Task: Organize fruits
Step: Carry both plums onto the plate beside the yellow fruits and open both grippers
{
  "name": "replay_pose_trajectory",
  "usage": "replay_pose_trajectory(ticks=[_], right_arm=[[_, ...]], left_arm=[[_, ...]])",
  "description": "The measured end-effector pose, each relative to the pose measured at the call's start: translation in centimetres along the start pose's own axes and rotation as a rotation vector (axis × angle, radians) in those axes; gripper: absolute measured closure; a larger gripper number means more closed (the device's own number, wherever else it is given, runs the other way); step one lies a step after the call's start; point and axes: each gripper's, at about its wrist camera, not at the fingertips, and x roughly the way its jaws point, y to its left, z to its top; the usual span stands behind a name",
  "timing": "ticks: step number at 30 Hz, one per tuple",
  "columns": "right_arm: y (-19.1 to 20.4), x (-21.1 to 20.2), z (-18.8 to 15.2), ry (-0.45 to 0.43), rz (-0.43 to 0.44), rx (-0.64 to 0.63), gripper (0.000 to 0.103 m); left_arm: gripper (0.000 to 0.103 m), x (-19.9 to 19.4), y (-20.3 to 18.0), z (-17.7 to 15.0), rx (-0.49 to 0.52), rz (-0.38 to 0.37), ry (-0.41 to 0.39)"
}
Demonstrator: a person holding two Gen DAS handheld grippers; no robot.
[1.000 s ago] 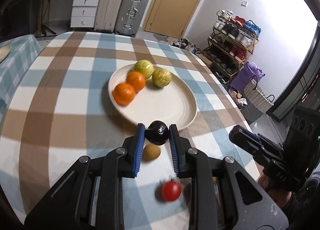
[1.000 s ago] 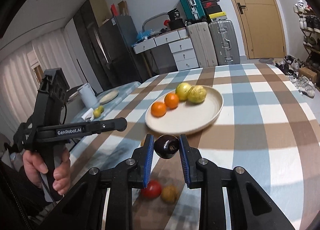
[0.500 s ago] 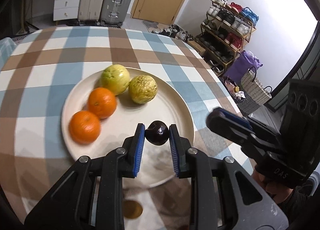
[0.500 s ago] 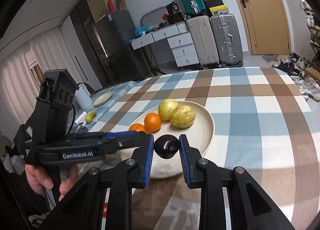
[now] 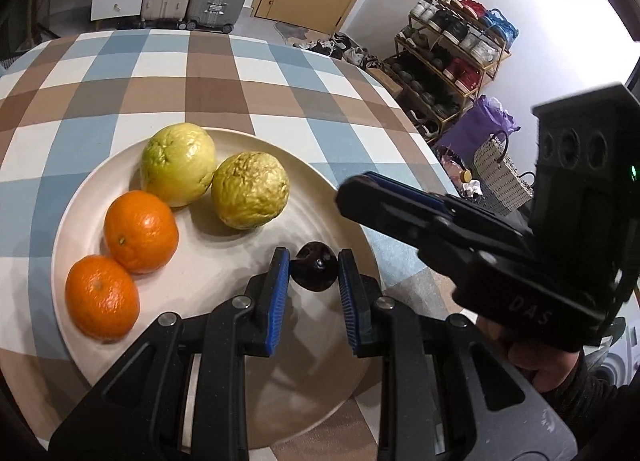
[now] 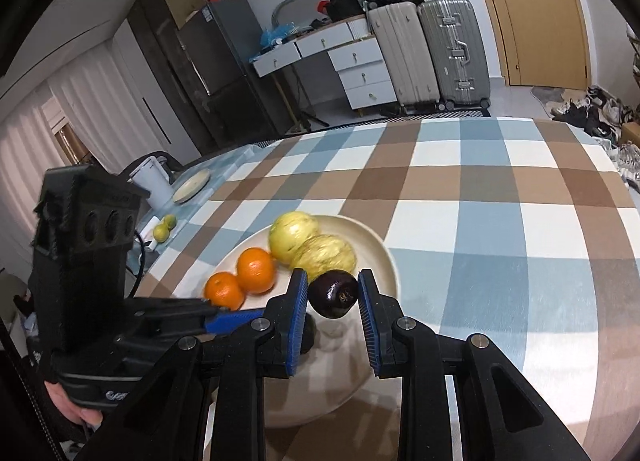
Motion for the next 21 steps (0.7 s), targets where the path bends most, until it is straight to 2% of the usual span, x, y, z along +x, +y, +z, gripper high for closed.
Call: replay_pose_trajectory(ticks=[13,21], right_arm=[[-1.7,2.8,1.4,0.068,0.046,0.062,0.077],[-1.8,2.9,1.4,0.059,0.035,0.068,0.076]], left_arm=[[0.081,1.3,0.4,0.7,0.006,-0.010,0.008],[0.081,1.9,0.4,1.1,0.017,-0.024,0.006]])
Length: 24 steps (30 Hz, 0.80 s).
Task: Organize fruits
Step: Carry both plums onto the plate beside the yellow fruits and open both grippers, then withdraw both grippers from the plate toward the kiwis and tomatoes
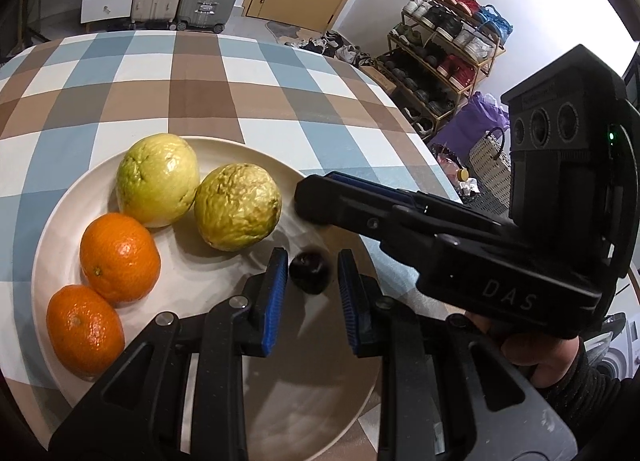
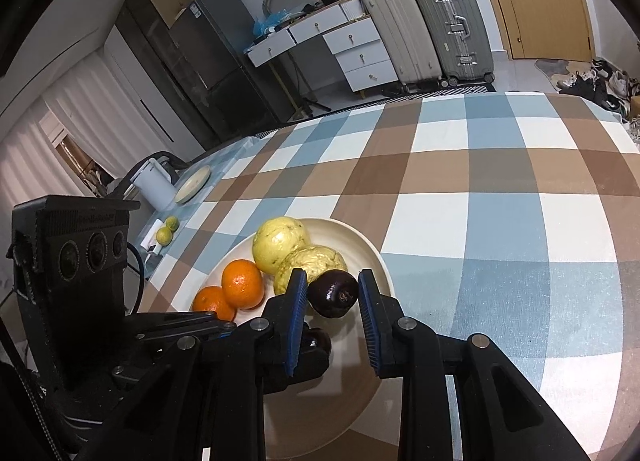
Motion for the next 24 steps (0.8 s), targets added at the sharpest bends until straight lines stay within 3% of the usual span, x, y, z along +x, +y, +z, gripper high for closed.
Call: replay_pose_trajectory(ticks=[1,2,4,9,11,16,19,24], right_arm=[[-0.1,0.0,0.0,-0.001,0.000,0.004,0.074],[-0.2,0.0,0.0,0.002,0.007,0.011,0.067],[-0.2,-0.1,-0.1,-0.002,0.012,0.016,0.065],[0.0,-2.0,-0.1,-0.057,0.014,0.021,0.064],[0.4,-3.1,-0.3,-0.082,0.017,0.019,0.053],[1.5,-5.9,-1.0,-0.130,0.010,0.008,0.050],[2.1,-7.5,-1.7,-0.156,0.006,0.017,0.029],[3.2,-10.2,-3.3,-0.199,0.002,0.031,0.020]], left_arm=[[0.078,-0.1,0.0,0.0,-0.002,0.004,0.002],[0.065,-0.1,0.0,0.0,-0.005,0.019,-0.001],[0.054,-0.6,0.2,-0.2,-0.020,0.045,-0.014],[0.052,-2.0,0.1,-0.6,-0.031,0.035,-0.035],[0.045,-2.7,-0.3,-1.0,-0.022,0.036,-0.039],[0.041,-4.6,-1.4,-1.8,0.002,0.046,-0.059],[0.039,-6.2,-2.0,-2.5,0.010,0.056,-0.078],[0.029,-8.7,-2.6,-3.7,0.013,0.075,-0.102]])
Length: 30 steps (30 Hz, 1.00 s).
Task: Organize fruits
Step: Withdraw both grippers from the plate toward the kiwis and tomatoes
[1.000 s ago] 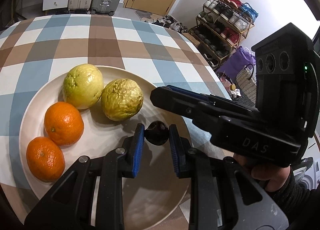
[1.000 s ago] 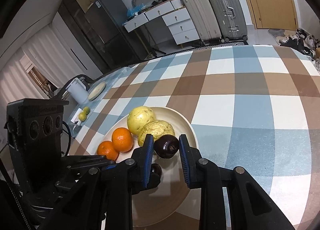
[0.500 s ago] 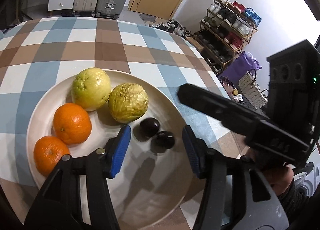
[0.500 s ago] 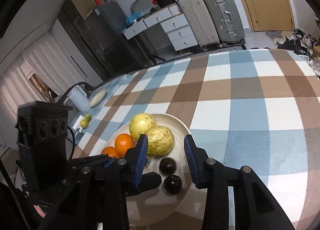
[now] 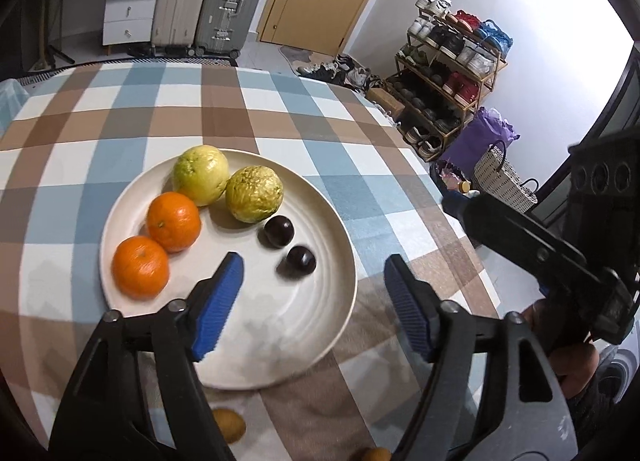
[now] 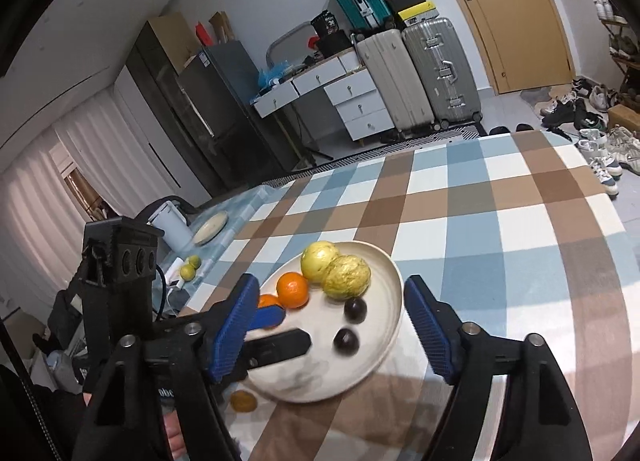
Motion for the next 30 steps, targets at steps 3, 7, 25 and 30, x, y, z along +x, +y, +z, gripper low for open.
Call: replay_pose_trajectory(ticks=[3,7,25,30], right_arm=[[0.7,-1.6,-0.9,-0.021,-0.014,0.005,0.015],[1.7,-3.1,-2.3,-0.025,-0.032,-0.001,0.011],[7.2,-7.8,-9.2,-0.068,-0.054,-0.102,0.000],[7.9,-8.2,-11.5,-0.039,-0.063,-0.105,0.000]], left_arm=[[0.028,-1.8,-0.4,-0.7,0.012,0.013,-0.018],[0.021,-4.5,-1.2,-2.1,0.045,0.043,-0.041],[0.002,-13.5,-1.6,-9.3,0.075,0.152,-0.125],[0.001,-14.8,-0.8,-11.6,0.051,0.190,-0.141]])
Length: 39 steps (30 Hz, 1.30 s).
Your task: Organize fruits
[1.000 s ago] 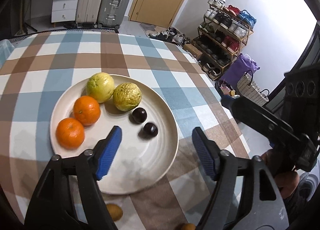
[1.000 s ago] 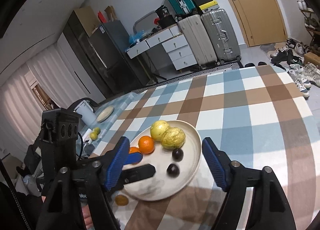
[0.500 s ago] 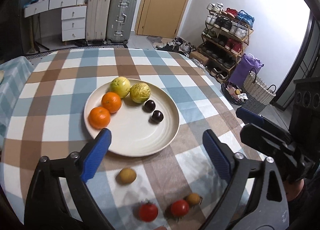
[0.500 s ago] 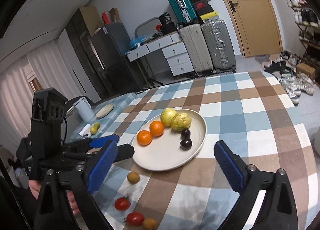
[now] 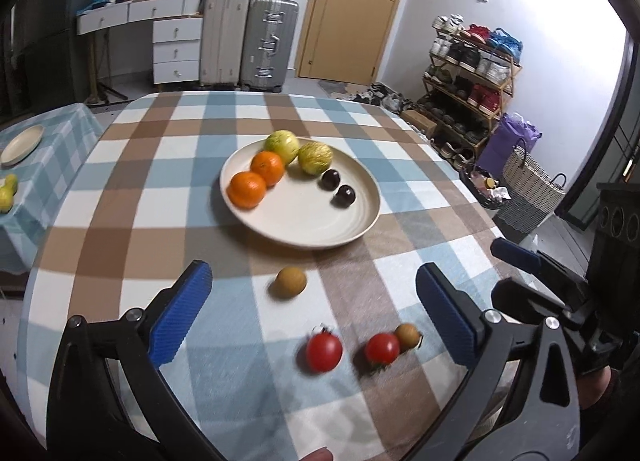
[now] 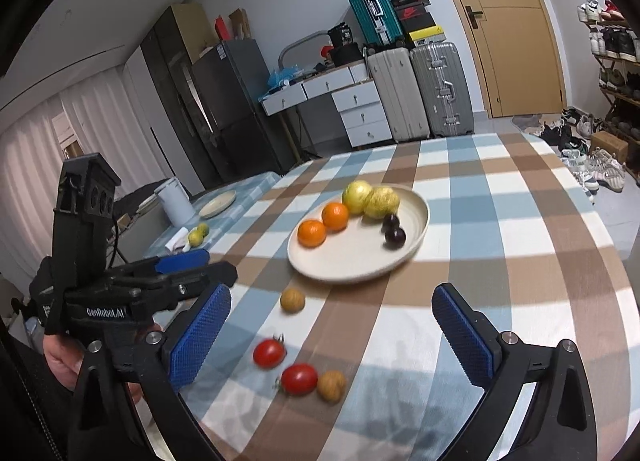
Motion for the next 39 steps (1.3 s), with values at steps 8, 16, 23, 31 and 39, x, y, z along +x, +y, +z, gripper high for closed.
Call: replay_pose_trajectory(ticks=[8,16,23,31,39], right_arm=[[0.4,0.0,-3.2,0.055,-0.036,0.025,0.000],[0.1,1.3,-5.3,0.128,-0.018,0.078,0.000],[0.3,2.7,-6.0,0.158,0.003,0.080,0.014],[0.2,3.9,-6.3,0.221,-0.021,0.009,0.035],[-0.5,5.0,-6.2,0.254,0.021,0.050,0.057]], left_arm=[[0.001,-0.7,2.1,-3.6,-0.065,0.035,0.005],[0.001,0.8,3.8,-6.3,-0.106,0.042,0.074],[0.001,1.7,5.1,-6.7,-0.133,0.030,0.096],[0.001,3.0,5.4,-6.0,-0.143,-0.003,0.108],[0.001,4.0,4.9,-5.6,-0.127,-0.035,0.127]])
